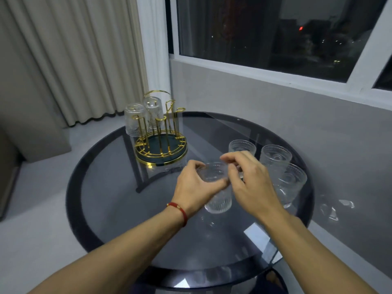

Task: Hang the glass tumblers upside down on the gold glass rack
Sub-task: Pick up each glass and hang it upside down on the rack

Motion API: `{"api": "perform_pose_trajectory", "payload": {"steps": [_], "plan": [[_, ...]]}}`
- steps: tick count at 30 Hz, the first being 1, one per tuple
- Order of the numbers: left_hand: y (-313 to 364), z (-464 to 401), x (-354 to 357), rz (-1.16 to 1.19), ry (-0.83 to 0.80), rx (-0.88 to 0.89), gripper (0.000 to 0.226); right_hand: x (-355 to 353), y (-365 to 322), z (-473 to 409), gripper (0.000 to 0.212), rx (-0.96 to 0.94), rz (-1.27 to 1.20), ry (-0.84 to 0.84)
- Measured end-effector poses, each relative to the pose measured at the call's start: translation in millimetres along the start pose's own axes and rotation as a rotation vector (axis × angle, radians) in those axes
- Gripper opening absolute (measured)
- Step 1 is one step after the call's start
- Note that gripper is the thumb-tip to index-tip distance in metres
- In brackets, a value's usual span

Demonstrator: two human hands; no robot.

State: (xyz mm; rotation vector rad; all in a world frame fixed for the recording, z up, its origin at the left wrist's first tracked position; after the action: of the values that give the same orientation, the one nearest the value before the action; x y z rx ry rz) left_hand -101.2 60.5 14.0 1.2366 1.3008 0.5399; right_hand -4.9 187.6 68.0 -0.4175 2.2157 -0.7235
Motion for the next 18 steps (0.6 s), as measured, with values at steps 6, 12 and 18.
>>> {"api": "perform_pose_trajectory", "payload": {"steps": [6,12,18], "plan": [[-41,-36,-57,0.305,0.184,-0.228,0.083,81,11,3,0.06,0.286,-0.068,-0.462],[-68,-56,-61,0.419,0.169,-0.227,0.08,139,35,-6,0.048,0.841,-0.869,-0.419],[-70,-81,-63,-0.062,-0.01,0.078,0.054,113,50,-50,0.048,0.681,-0.79,-0.079]]}}
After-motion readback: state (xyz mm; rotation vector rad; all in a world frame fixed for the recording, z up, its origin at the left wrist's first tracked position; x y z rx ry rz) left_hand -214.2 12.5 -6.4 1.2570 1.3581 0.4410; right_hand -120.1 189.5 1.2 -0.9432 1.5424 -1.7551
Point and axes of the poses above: each hand's wrist, its own z-axis away from the middle knuckle, its own x-axis out of the palm, y = z × x, the point moved 9 cm from there along -z, towards the middle knuckle, and after that the axes turned 2 degrees about y, right-handed, at the moved point
